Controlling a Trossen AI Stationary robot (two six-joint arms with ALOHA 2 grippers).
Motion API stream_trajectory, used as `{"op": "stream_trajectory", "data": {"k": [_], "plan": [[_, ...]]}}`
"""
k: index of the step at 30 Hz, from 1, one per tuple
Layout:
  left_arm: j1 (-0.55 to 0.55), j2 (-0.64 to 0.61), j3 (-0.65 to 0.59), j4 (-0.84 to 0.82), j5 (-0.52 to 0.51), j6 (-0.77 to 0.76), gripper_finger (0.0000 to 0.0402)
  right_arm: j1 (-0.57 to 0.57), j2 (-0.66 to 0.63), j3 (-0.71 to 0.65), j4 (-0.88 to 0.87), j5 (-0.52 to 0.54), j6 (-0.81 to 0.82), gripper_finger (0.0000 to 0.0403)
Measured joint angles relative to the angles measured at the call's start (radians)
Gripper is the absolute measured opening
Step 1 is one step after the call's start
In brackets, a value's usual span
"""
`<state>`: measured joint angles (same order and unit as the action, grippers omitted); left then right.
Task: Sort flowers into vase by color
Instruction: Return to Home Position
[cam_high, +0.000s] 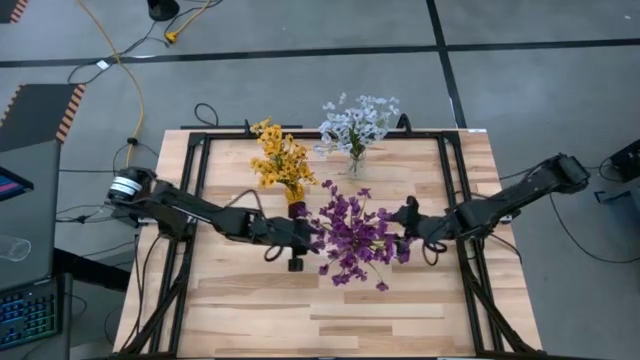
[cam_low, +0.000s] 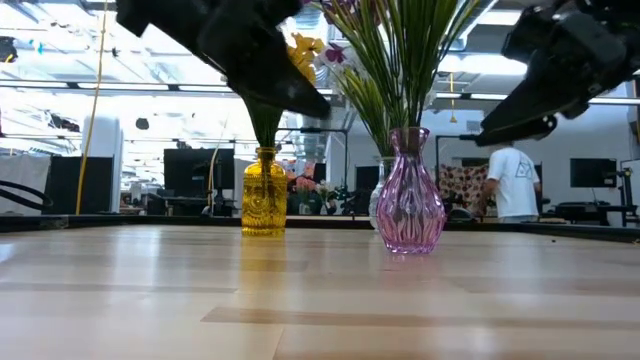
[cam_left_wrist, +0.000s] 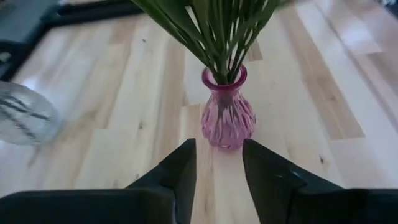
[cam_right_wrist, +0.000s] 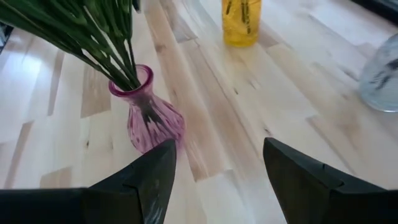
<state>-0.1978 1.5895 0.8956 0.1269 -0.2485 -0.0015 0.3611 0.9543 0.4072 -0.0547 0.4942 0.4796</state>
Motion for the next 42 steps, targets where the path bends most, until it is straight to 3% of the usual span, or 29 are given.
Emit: {"op": "stream_trajectory", "data": {"k": [6,11,17,22,27,31,35,42], "plan": [[0.002,-0.241,-0.15,0.001,-0.022,0.016,0.0079,-0.004,-0.215,0.0,-0.183,0.001,-0.022,0.0269],[0.022,-0.471,-0.377,0.113,-0.086,-0.046,0.0051,-0.011,-0.387,0.0,-0.291,0.002,-0.089,0.0252],[0.056,-0.658,-0.707,0.461,-0.037,-0.065,0.003,-0.011,-0.521,-0.053,-0.307,0.016,-0.19,0.0172],[0.105,-0.742,-0.873,0.641,-0.023,-0.082,0.0017,-0.011,-0.599,-0.146,-0.299,0.054,-0.178,0.0082],[0.14,-0.83,-0.885,0.59,0.001,-0.001,0.0006,-0.025,-0.674,-0.247,-0.22,0.065,-0.14,0.0017],[0.146,-0.921,-0.885,0.54,0.002,0.047,0.0001,-0.031,-0.736,-0.279,-0.204,0.06,-0.132,0.0034],[0.146,-1.041,-0.885,0.373,0.001,0.039,0.0,-0.026,-0.813,-0.292,-0.233,0.058,-0.13,0.0057],[0.146,-1.26,-0.885,0.178,0.0,0.023,0.0,-0.026,-0.948,-0.298,-0.28,0.06,-0.182,0.0033]]}}
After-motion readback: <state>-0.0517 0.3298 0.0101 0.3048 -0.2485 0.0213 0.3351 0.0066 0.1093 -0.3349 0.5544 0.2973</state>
